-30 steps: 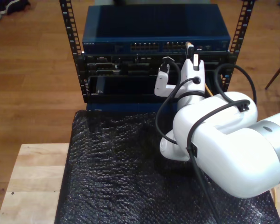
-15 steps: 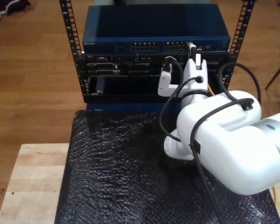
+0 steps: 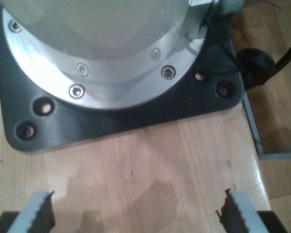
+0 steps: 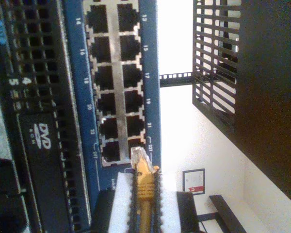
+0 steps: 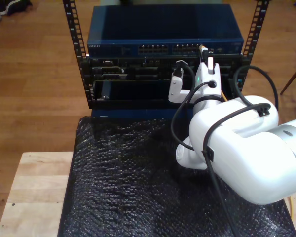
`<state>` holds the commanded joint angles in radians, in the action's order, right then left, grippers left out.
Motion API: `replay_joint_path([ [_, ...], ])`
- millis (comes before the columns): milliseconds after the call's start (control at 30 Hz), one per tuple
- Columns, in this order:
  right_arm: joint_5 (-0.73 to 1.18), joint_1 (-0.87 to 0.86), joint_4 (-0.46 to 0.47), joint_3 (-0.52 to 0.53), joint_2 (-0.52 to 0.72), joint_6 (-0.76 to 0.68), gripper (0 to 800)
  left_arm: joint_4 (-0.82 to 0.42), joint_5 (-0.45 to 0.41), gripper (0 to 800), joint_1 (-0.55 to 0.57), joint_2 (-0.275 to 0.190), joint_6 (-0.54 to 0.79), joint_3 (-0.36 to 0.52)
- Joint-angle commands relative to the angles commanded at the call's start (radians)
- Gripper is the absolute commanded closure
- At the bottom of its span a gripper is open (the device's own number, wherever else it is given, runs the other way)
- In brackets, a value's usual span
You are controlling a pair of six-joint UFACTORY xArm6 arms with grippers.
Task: Grab the cable and plug it in
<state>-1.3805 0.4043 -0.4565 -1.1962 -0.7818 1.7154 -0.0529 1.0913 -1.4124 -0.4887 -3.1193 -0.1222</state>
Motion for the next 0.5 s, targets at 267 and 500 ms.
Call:
replay_joint_path([
  [267, 0.000, 0.003, -0.002, -0.005, 0.000, 0.000, 800, 0.000, 0.000, 0, 0.000, 0.000, 0.000, 0.000],
  [500, 0.000, 0.005, -0.002, -0.008, -0.002, 0.002, 800, 0.000, 0.000, 0, 0.000, 0.000, 0.000, 0.000],
])
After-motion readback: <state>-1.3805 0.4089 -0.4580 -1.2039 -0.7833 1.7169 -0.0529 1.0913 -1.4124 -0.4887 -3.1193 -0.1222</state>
